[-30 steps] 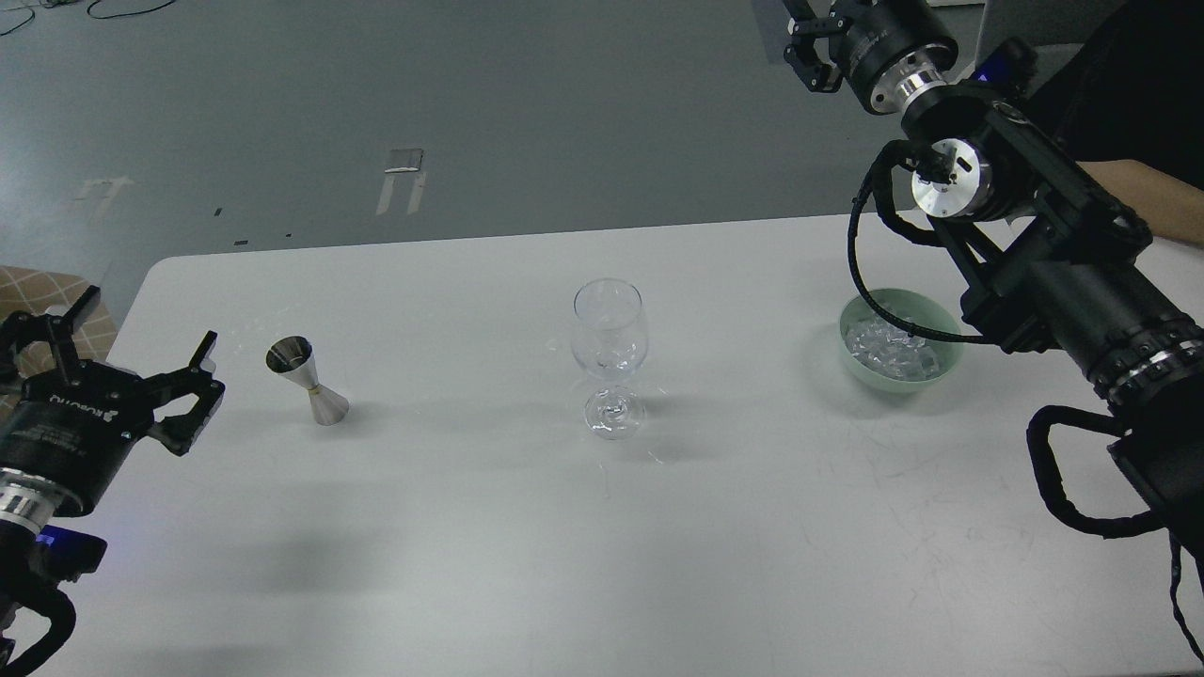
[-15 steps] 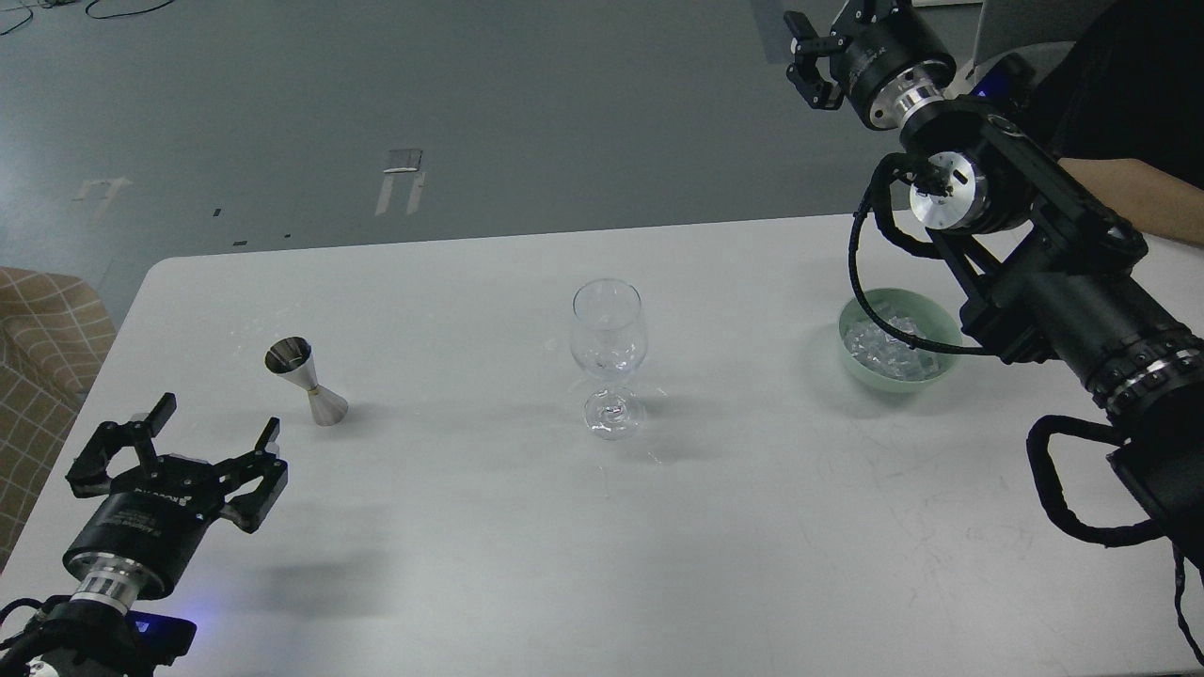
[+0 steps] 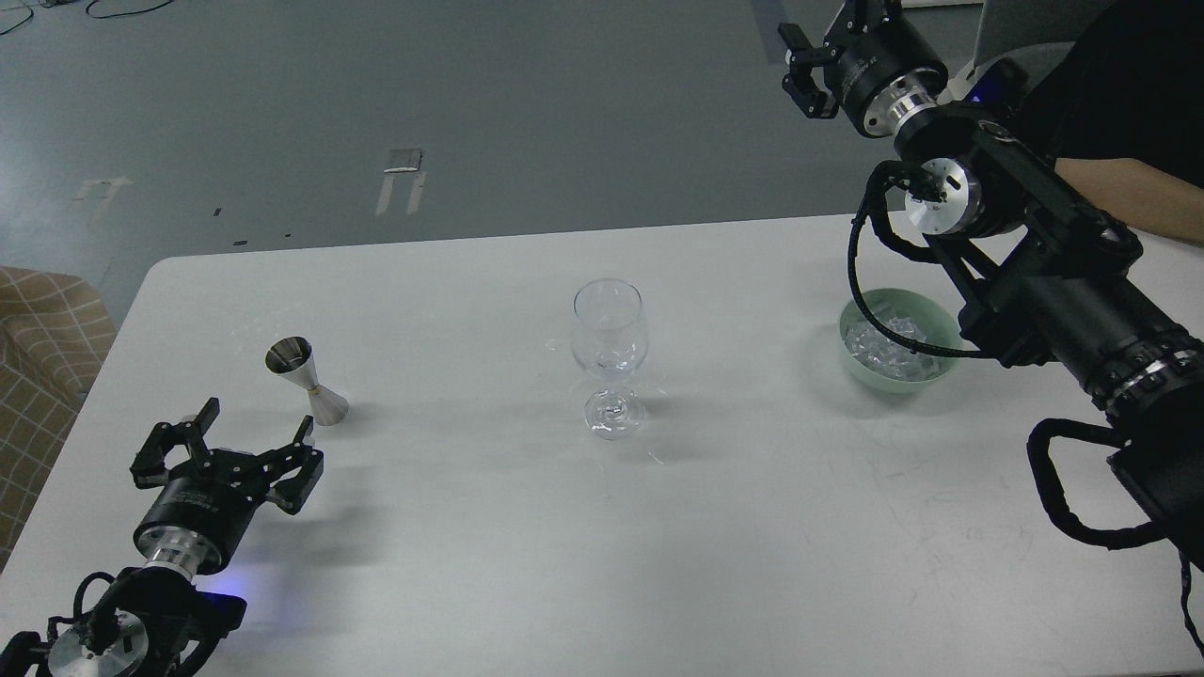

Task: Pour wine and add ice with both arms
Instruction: 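Lower the open left gripper toward the metal jigger, then close the left gripper around the jigger and lift it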

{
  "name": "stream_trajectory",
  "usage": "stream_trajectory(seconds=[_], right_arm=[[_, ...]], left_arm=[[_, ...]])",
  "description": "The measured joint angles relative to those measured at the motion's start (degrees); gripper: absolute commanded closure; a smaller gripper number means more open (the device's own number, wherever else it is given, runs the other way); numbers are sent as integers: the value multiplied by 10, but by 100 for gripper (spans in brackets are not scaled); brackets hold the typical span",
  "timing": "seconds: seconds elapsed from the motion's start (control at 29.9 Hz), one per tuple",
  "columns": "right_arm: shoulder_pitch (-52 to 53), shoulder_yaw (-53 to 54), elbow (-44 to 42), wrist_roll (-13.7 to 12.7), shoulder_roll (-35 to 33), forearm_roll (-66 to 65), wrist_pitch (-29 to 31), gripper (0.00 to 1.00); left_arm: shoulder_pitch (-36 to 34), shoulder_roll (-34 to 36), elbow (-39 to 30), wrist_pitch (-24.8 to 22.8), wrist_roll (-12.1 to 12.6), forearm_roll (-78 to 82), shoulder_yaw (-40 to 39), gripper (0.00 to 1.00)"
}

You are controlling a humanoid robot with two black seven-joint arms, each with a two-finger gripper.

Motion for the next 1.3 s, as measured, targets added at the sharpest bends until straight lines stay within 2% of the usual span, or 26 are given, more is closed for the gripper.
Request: stream_trajectory(seconds=[0.43,0.64,0.87,1.04,1.17,1.3], right_arm=[[0,-1,0,0,0,0,1,0],[-1,-1,0,0,0,0,1,0],[-2,-1,1,0,0,0,1,0],[-2,-1,3,0,0,0,1,0],[-2,-1,3,0,0,0,1,0],[-2,-1,4,0,0,0,1,0]], left_arm=[[-91,-18,88,4,12,18,21,2],[-124,-35,117,0,39,18,24,2],[-154,-51,156,-1,45,18,25,3],[-166,-54,172,-2,47,18,25,10],[-169,-54,179,-6,52,19,25,20],[-169,-54,183,-8,57,19,26,23]])
